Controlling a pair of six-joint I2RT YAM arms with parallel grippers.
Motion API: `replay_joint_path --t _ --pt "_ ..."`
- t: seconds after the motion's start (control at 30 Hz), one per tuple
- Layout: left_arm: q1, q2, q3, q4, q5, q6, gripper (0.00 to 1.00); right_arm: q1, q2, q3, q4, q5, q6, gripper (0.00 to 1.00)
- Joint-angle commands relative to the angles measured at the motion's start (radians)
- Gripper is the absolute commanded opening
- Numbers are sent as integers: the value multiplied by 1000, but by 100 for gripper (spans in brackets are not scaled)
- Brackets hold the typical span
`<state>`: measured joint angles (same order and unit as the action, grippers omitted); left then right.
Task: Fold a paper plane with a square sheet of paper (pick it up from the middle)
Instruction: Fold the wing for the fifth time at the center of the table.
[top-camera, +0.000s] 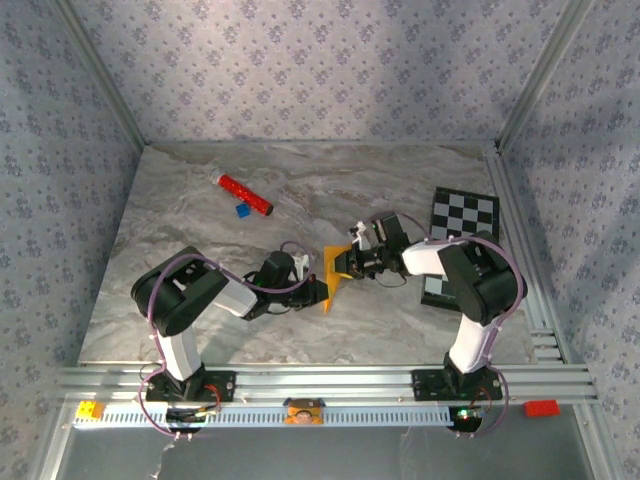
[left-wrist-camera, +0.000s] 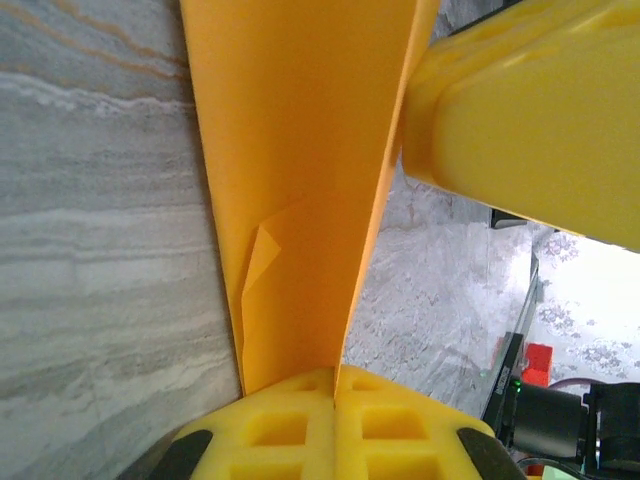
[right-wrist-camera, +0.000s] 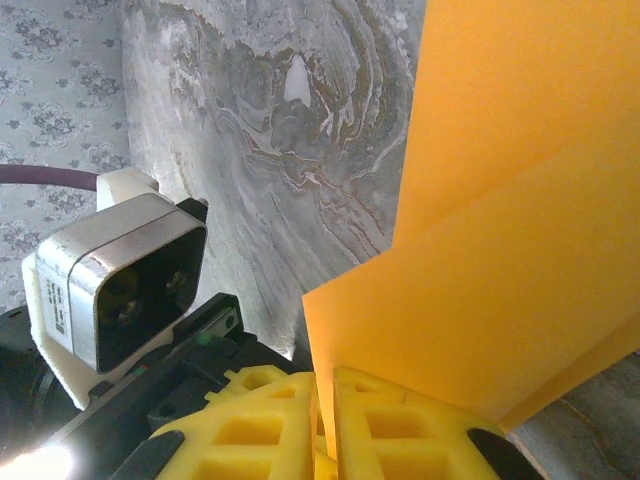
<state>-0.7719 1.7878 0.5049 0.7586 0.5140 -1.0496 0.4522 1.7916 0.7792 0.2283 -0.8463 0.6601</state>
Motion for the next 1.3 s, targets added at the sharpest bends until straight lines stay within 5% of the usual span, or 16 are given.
replay_joint_path --t 0.0,1.27 --pt "15 8 -49 -87 -50 -21 0 -3 7 20 -20 -13 -24 13" --pt "17 28 -54 -121 -71 -59 0 2 88 50 -35 -16 -68 12"
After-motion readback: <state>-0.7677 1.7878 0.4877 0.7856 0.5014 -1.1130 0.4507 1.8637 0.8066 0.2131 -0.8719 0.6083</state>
